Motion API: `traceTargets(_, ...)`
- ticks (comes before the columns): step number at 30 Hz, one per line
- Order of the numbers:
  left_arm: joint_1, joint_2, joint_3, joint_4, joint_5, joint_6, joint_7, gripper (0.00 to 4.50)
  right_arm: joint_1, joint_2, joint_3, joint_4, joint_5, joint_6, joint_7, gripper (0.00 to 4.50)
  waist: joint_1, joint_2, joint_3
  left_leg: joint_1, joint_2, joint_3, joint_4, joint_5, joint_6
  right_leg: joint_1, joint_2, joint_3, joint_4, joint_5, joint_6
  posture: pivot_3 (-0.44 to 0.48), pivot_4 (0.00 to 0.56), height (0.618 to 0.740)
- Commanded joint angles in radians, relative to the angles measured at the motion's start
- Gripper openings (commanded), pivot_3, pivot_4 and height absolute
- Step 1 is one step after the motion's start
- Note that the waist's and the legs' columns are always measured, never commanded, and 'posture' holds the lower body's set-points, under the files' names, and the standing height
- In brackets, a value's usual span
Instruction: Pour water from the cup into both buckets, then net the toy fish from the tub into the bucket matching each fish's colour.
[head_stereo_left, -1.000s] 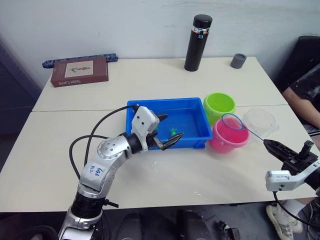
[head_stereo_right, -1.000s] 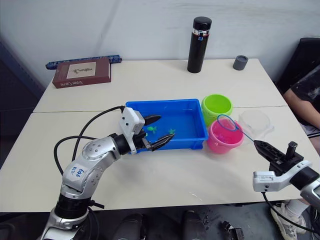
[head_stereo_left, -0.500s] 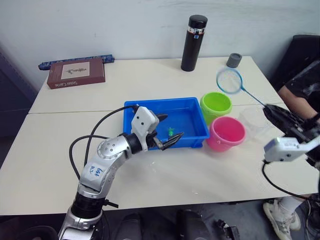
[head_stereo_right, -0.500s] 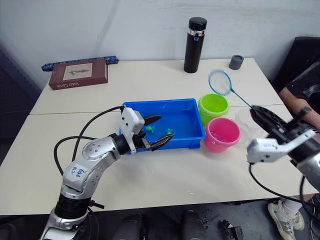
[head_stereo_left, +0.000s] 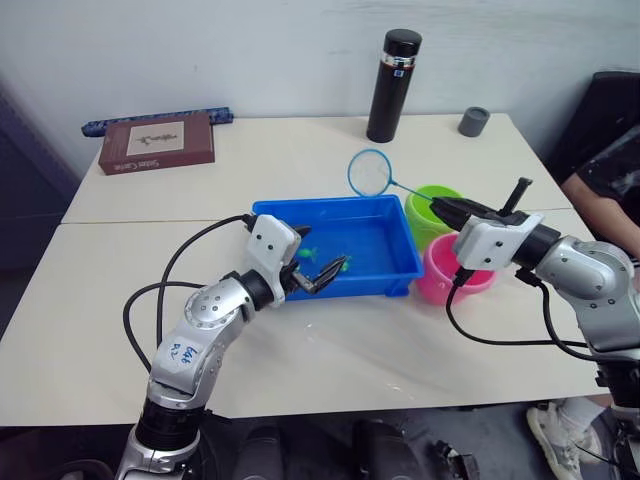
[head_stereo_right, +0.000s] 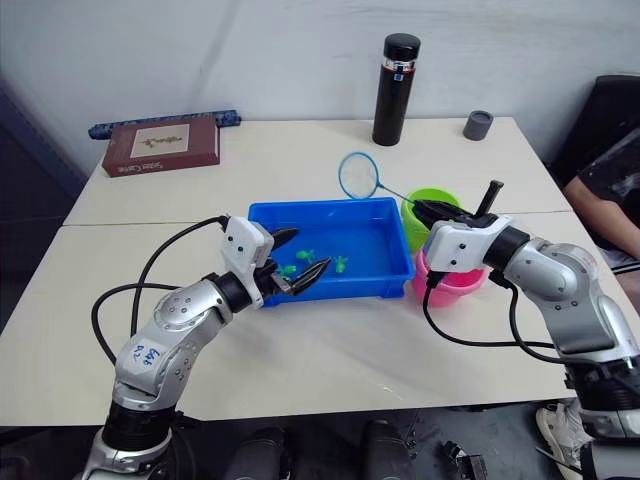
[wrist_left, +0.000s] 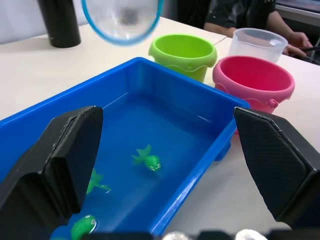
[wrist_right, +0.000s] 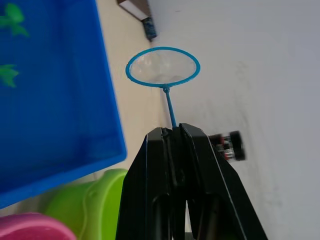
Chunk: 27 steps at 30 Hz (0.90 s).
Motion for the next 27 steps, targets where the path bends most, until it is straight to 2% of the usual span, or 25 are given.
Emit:
traceTargets(1, 0.010, -0.007, 0.008, -0.071, 0.003, 0.009, 0.031, 4.48, -0.041, 0.004, 0.032, 0.117, -0.020, -0.102, 0.021, 0.00, 0.000, 0.000, 0.000, 0.000, 0.000, 0.000, 0.000, 0.000, 0.000, 0.000, 0.000, 0.000, 0.000, 0.000, 0.000, 0.000, 0.150, 0.740)
traceTargets(5, 0.026, -0.003, 0.015, -0.096, 0.002, 0.022, 0.051, 4.48, -0.087, 0.005, 0.084, 0.252, -0.057, -0.217, 0.027, 0.00, -0.003, 0.000, 0.000, 0.000, 0.000, 0.001, 0.001, 0.000, 0.000, 0.000, 0.000, 0.001, 0.000, 0.000, 0.000, 0.000, 0.150, 0.740)
traceTargets(10, 0.037, -0.002, 0.015, -0.113, 0.000, 0.031, 0.063, 4.48, -0.115, -0.001, 0.112, 0.331, -0.070, -0.291, 0.036, 0.00, -0.006, 0.000, 0.000, 0.001, 0.000, 0.001, 0.002, 0.001, -0.001, 0.000, 0.000, 0.001, 0.002, 0.000, 0.000, 0.000, 0.150, 0.740)
traceTargets(27, 0.027, -0.003, 0.004, -0.113, -0.002, 0.035, 0.061, 4.48, -0.176, 0.052, 0.158, 0.535, -0.125, -0.342, 0.012, 0.00, -0.011, 0.000, 0.000, 0.001, 0.000, 0.001, 0.003, 0.001, -0.003, 0.000, 0.000, 0.001, 0.003, 0.000, 0.000, 0.000, 0.150, 0.740)
